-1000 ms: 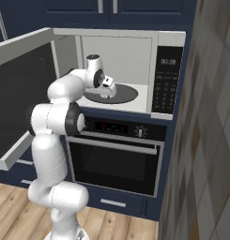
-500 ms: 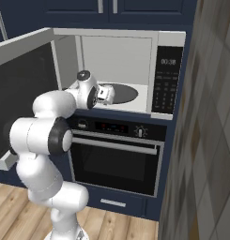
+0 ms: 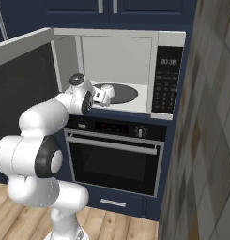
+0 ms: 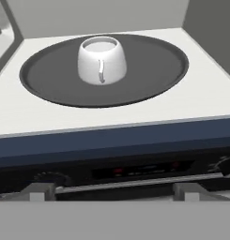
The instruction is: Pick the mug from the counter and place it inside the microwave. Then close the microwave.
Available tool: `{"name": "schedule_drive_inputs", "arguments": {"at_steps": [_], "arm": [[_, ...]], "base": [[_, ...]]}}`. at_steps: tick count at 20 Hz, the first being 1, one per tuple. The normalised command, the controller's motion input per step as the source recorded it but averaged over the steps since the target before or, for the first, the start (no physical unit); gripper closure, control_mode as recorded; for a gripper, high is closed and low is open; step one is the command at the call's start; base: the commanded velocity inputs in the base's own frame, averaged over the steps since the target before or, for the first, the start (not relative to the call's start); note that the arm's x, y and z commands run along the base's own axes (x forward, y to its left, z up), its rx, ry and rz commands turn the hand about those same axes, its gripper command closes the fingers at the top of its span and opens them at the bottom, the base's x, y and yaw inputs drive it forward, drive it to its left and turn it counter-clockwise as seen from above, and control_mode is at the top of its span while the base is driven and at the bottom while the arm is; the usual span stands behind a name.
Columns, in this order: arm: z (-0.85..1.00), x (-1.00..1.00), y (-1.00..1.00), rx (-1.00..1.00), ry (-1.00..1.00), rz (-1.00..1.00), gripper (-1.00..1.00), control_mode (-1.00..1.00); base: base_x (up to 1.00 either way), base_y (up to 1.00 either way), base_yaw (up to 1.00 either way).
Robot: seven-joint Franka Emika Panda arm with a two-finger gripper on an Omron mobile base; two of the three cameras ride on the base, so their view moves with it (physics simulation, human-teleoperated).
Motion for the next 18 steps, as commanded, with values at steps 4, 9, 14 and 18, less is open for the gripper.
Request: {"name": "schedule_drive_inputs", "arguments": {"at_steps": [4, 9, 14, 18], "arm": [[0.45, -0.43, 0.00, 0.00, 0.05, 0.02, -1.00, -1.00], [0.12, -0.36, 0.00, 0.00, 0.06, 0.03, -1.00, -1.00], [0.00, -0.48, 0.00, 0.00, 0.04, 0.05, -1.00, -1.00], [0.00, -0.38, 0.00, 0.00, 0.07, 0.05, -1.00, -1.00]], "base": [[0.00, 0.00, 0.00], [0.00, 0.00, 0.00], [0.00, 0.00, 0.00], [0.00, 0.00, 0.00]]}}
